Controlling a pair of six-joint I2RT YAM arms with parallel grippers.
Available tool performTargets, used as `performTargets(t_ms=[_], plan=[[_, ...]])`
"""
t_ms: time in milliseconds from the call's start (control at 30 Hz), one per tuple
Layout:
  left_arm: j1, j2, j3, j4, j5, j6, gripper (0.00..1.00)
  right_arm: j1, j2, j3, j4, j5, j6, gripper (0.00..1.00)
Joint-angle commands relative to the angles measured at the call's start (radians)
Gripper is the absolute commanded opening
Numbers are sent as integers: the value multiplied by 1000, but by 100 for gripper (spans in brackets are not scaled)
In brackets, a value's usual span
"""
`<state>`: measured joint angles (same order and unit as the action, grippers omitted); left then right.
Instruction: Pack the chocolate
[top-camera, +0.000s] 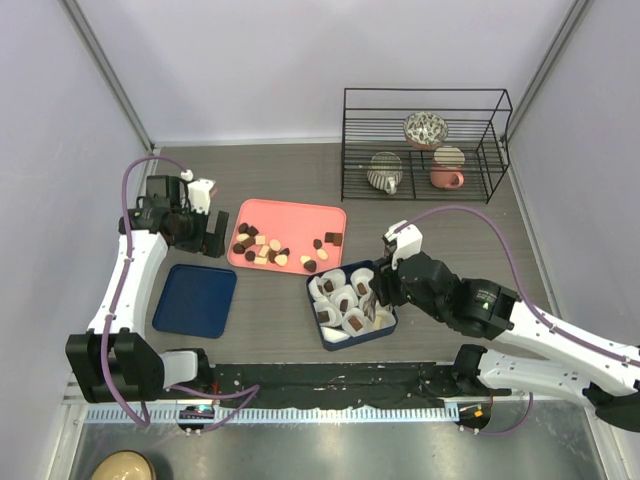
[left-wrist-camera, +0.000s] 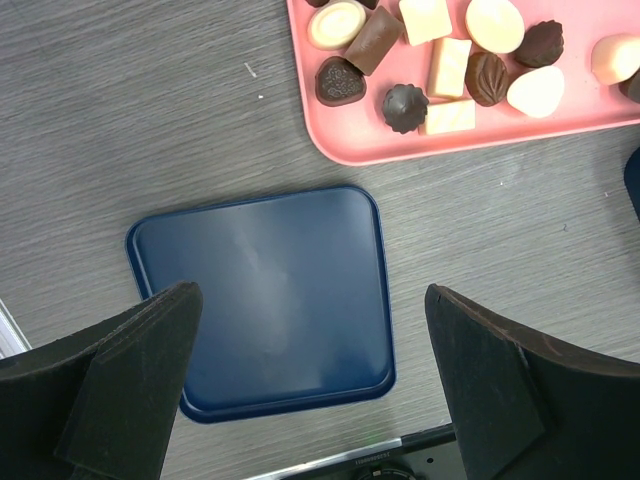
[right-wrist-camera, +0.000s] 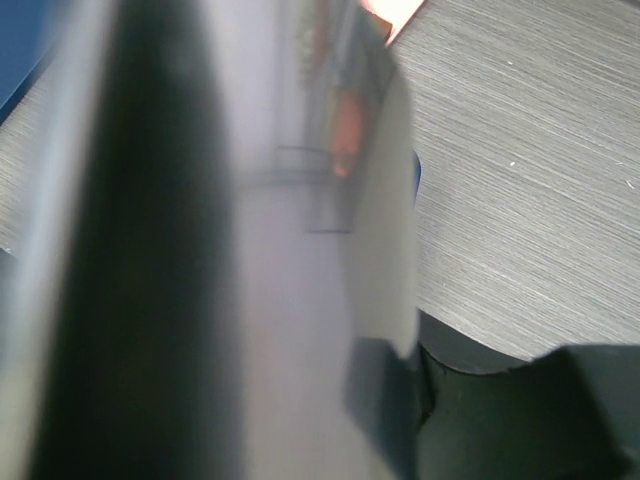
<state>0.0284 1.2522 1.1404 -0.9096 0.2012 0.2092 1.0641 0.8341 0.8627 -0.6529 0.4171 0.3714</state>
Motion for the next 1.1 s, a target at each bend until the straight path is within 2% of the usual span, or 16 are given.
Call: performTargets(t_ms=[0, 100, 133, 267, 367, 433, 467, 567, 600, 700, 800, 900, 1067], plan=[[5, -22, 27, 9, -3, -10, 100, 5, -36, 15, 35, 35, 17, 53], [5, -30, 25, 5, -6, -4, 100, 5, -52, 45, 6, 115, 18, 51], [4, -33, 25, 6, -5, -4, 100, 5, -53, 62, -7, 144, 20, 46], [7, -39, 25, 5, 4, -5, 100, -4, -33, 197, -92, 302, 23, 38], [7, -37, 24, 9, 18, -8, 100, -91, 25, 283, -215, 376, 23, 35], [7, -42, 22, 9, 33, -11, 100, -203, 55, 315, -261, 303, -6, 33], [7, -43, 22, 11, 37, -11, 100, -352, 86, 331, -267, 204, -41, 32], [5, -50, 30, 8, 55, -16, 100, -583, 184, 328, -269, 9, -90, 32], [7, -53, 30, 5, 55, -16, 100, -625, 218, 322, -268, -13, -112, 32], [7, -57, 32, -8, 60, -2, 100, -706, 369, 305, -252, -95, -126, 29], [5, -71, 25, -11, 52, 10, 100, -713, 504, 299, -180, -115, -126, 29], [5, -71, 22, -15, 61, 10, 100, -719, 647, 325, -154, -113, -135, 32], [7, -76, 13, -31, 53, 16, 100, -759, 784, 306, -102, -100, -170, 37]])
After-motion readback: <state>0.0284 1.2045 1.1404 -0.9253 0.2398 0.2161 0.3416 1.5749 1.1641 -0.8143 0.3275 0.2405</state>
